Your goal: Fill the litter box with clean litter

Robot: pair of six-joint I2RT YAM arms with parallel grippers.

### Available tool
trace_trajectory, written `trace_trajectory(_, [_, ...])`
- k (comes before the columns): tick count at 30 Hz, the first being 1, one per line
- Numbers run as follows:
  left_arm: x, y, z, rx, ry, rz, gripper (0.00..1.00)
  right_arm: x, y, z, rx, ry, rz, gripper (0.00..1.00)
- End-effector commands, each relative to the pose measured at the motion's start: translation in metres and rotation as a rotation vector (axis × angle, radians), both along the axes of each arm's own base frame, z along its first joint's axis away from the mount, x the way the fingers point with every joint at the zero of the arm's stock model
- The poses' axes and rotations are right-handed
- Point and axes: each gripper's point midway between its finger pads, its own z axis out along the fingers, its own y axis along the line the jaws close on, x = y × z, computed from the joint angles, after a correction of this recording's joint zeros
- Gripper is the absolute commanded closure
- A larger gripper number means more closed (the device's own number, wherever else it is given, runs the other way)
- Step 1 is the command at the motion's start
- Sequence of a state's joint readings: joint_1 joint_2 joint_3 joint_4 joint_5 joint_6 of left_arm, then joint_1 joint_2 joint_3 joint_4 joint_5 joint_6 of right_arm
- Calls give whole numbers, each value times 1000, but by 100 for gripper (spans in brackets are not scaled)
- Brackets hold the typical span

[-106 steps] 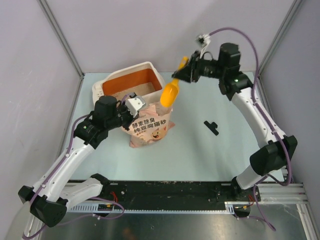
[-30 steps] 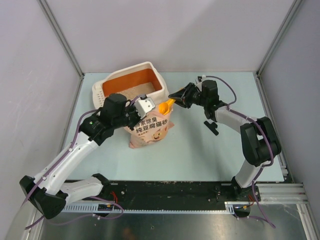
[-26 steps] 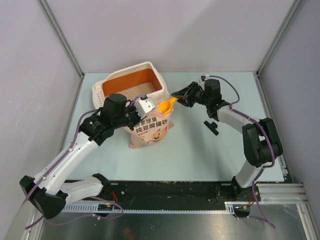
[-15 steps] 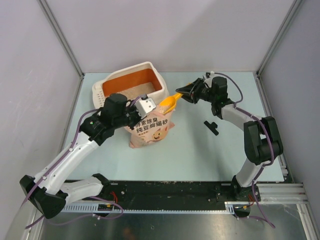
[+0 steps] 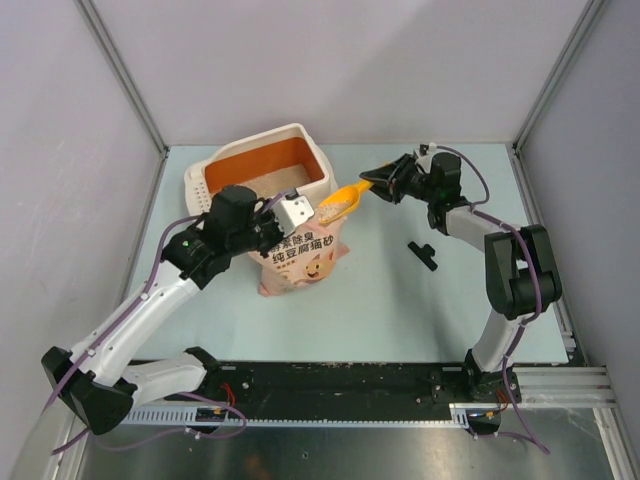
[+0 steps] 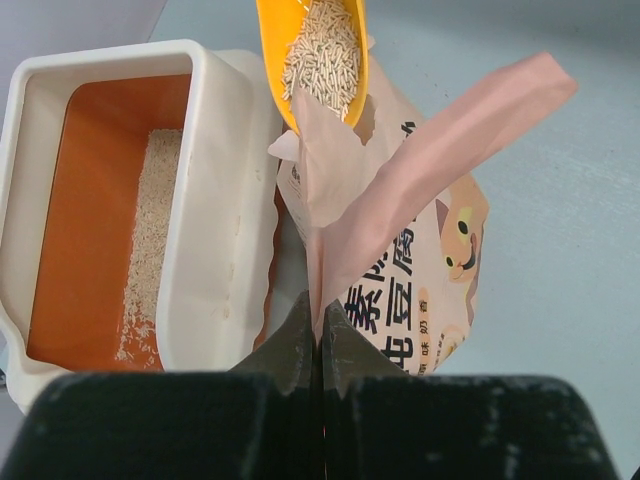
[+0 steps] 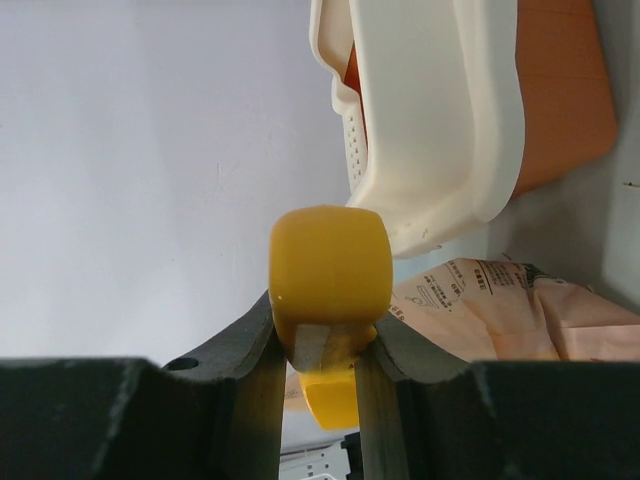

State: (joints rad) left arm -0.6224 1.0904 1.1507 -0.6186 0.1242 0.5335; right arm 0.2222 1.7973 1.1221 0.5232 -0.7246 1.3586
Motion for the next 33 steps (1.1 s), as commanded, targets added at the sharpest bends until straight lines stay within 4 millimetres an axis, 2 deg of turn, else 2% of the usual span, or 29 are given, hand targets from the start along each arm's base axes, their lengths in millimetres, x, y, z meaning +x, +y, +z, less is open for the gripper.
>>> trace_trajectory(1, [10, -13, 55, -91, -160, -33, 100, 13, -8, 17, 20, -64, -19, 100])
trace_trajectory(7, [14, -10, 57, -73, -177, -20, 100, 11, -14, 29, 14, -88, -1, 100])
trace_trajectory(13, [13, -9, 55, -69, -177, -22, 100, 12, -20, 28, 12, -81, -4, 100])
trace_trajectory(19, [13, -6, 50, -56, -177, -10, 100, 21, -17, 48, 18, -109, 0, 100])
trace_trajectory(21, [12, -5, 50, -57, -176, -10, 100, 27, -10, 62, 26, -143, 9, 100])
trace_trajectory(26, [12, -4, 57, -49, -202, -20, 100, 46, 9, 69, 21, -136, 21, 100])
trace_trajectory(30, [13, -1, 61, -41, -224, -12, 100, 63, 34, 77, 22, -163, 33, 100])
trace_trajectory(31, [12, 0, 59, -34, -224, -15, 100, 69, 41, 92, 29, -190, 31, 100])
trace_trajectory(32, [12, 1, 59, -33, -227, -13, 100, 84, 47, 80, 19, -164, -2, 100])
trace_trajectory(33, [10, 2, 60, -34, -229, -13, 100, 91, 54, 79, 10, -165, -15, 100])
